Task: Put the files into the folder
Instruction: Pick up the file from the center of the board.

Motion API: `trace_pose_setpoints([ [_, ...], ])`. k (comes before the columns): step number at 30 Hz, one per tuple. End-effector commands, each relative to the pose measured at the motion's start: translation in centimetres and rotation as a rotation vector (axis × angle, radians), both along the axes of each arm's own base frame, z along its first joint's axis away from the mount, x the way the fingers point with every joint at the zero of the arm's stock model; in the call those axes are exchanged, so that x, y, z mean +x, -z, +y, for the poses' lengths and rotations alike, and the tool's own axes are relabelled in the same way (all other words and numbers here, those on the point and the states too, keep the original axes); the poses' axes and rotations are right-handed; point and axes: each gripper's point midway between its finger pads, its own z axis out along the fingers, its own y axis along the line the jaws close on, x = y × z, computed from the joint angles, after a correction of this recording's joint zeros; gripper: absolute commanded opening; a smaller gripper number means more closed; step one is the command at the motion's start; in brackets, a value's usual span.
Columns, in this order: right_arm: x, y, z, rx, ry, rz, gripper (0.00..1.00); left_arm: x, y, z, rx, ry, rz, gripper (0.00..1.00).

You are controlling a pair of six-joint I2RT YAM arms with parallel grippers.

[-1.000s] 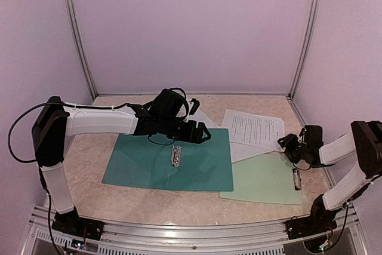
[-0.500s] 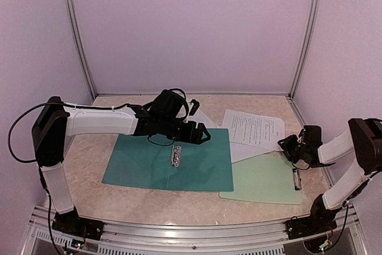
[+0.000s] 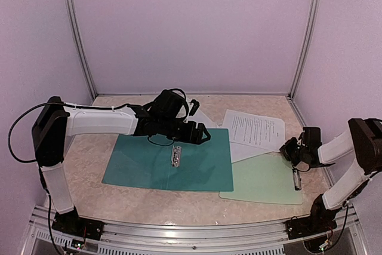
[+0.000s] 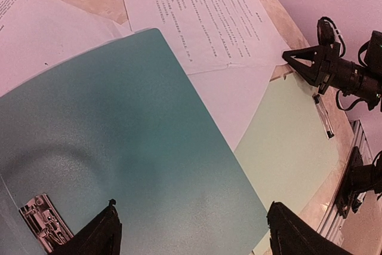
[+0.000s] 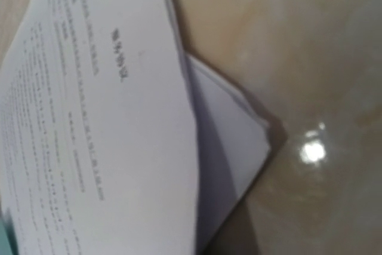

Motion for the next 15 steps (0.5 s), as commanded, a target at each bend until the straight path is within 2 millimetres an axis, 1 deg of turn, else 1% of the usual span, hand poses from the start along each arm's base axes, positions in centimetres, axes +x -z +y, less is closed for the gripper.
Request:
trace_pose_setpoints([
  [1,0.2,-0.6,-0.7,-0.024,0.011,0.000,0.00,-0.3,0.1,0.1,0.010,0.008,-0.013,0.81],
  [4,0.4,-1.3,-0.6,-0.034,0.001,-0.013,0.00,-0.2,0.1,0.2,0.016,0.006,-0.017,0.81],
  [6,0.6,-2.2,-0.6,-0.043,-0.009,-0.030,0.00,-0.2,0.1,0.3,0.021,0.003,-0.020,0.82],
  [11,1.2,-5.6,-0.9,-0.123,-0.045,-0.084,0.00,0.2,0.2,0.7,0.041,-0.006,-0.034,0.81],
  [15,1.8,-8.2,-0.9,-0.201,-0.109,-0.120,0.00,0.8,0.1,1.2,0.055,-0.023,-0.052,0.81],
])
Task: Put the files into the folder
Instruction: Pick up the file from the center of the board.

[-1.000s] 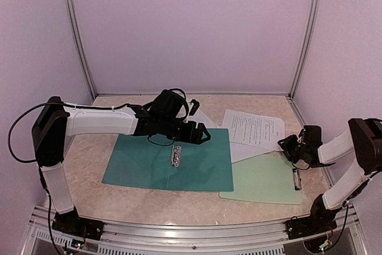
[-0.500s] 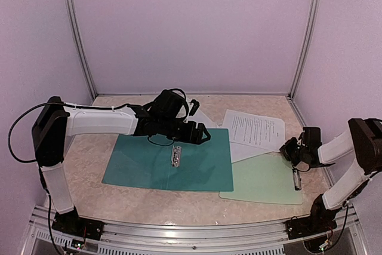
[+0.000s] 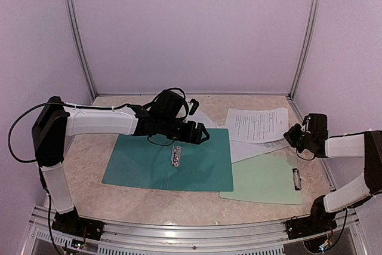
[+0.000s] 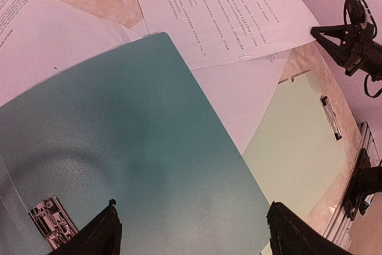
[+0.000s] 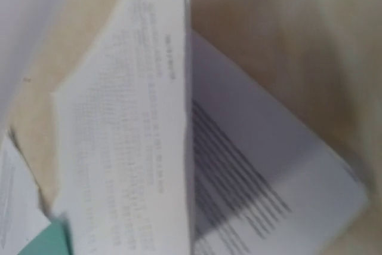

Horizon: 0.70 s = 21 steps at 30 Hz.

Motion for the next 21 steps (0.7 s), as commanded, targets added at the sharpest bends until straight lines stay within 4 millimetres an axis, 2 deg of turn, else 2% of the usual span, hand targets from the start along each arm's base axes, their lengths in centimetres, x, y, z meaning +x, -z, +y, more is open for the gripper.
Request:
trace_pose_setpoints([
  [1,0.3,-2.4,-0.4,-0.118,-0.068,-0.011,0.00,0.6,0.0,1.2,0.036,-0.016,-0.026,0.81],
  [6,1.1,-5.2,1.0,-0.240,-0.220,-0.038,0.00,1.7,-0.6,2.5,0.023,-0.026,-0.028,0.81],
  [11,1.3,-8.4,3.9,-0.420,-0.392,-0.057,0.00,2.4,-2.3,3.7,0.022,-0.002,-0.094,0.81],
  [13,1.5,-10.6,4.7,-0.483,-0.441,-0.093,0.00,2.8,-2.8,4.1,0.033,-0.002,-0.107,0.82],
  [21,0.5,-16.1,8.4,-0.628,-0.624,-0.155,0.00,4.3,-4.7,5.8,0.054,-0.020,-0.150,0.81],
])
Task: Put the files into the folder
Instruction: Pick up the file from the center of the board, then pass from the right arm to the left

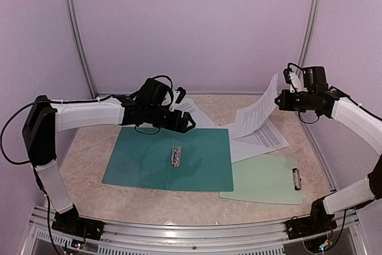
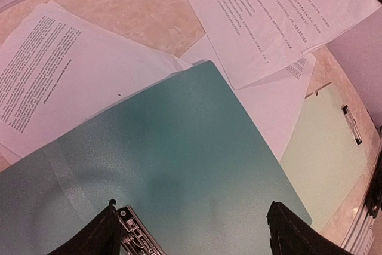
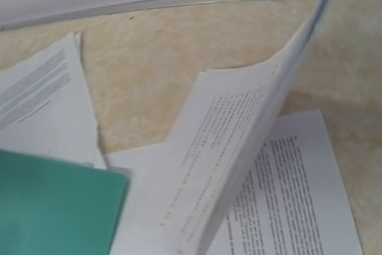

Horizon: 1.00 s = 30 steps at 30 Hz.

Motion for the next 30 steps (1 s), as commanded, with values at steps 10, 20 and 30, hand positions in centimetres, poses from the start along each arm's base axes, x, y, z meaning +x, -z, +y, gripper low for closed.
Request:
trace_pose_setpoints([
  [10,-5.1,-8.1,5.5,-0.175,-0.289,-0.105,0.00,0.6,-4.7,1.8,-0.011,0.057,-0.101,0.81],
  [20,-9.6,-10.7,14.0,-0.127,-0.593,-0.103,0.00,-0.9,-6.2,2.4,-0.001,0.172,-0.128,0.99],
  [30,-17.0,-10.3,21.4,-0.201,-0.863,-0.044,0.00,-3.6,-8.9,4.1,-0.024,0.386,-0.265,0.98],
])
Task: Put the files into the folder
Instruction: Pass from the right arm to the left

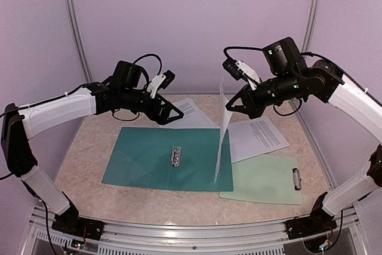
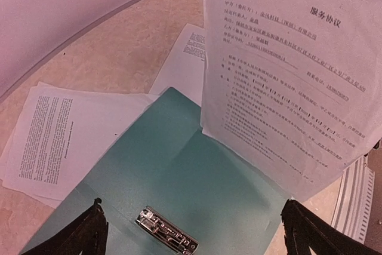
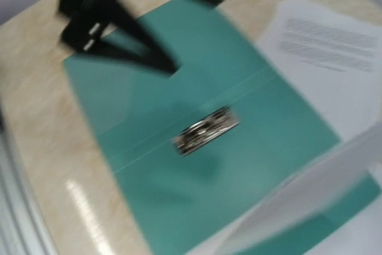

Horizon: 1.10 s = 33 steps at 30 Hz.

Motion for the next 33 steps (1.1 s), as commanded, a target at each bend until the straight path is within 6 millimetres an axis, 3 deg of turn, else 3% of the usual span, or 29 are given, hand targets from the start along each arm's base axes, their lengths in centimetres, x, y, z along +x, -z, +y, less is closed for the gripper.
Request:
trace_pose_setpoints([
  [1,-3.2,-0.8,1.3,-0.057,-0.090,0.005,0.00,-1.4,-1.1,1.0,0.004,0.107,-0.062,0.98],
  [4,-4.3,-1.4,1.4,-0.065,-0.099,0.000,0.00,-1.7,-1.0,1.5,0.021,0.111,-0.074,0.98],
  [7,-3.8,-1.4,-0.3,-0.092,-0.019,-0.025,0.00,-2.1,-1.2,1.6,0.023,0.124,-0.080,0.98],
  [16,-1.3,4.5,-5.3,-0.328,0.167,-0.003,0.00,-3.4,-0.2,1.4,0.050,0.231,-0.098,0.98],
  [19,-1.5,5.2,-5.7,-0.382,0.118,-0.042,0.00,-4.2,-0.1,1.6,0.056,0.270,-0.119,0.98],
  [23,-1.4,5.6,-6.1,-0.421,0.082,-0.093,0.00,-6.0,-2.2,1.0,-0.007,0.369,-0.149,0.98],
  [26,-1.5,5.4,-5.6,-0.413,0.046,-0.106,0.00,-5.9,-4.3,0.3,-0.016,0.399,-0.173,0.98],
  [33,-2.6,2.3,-4.5,-0.300,-0.031,-0.154,0.00,-5.6,-5.3,-2.0,0.007,0.490,-0.278,0.97],
])
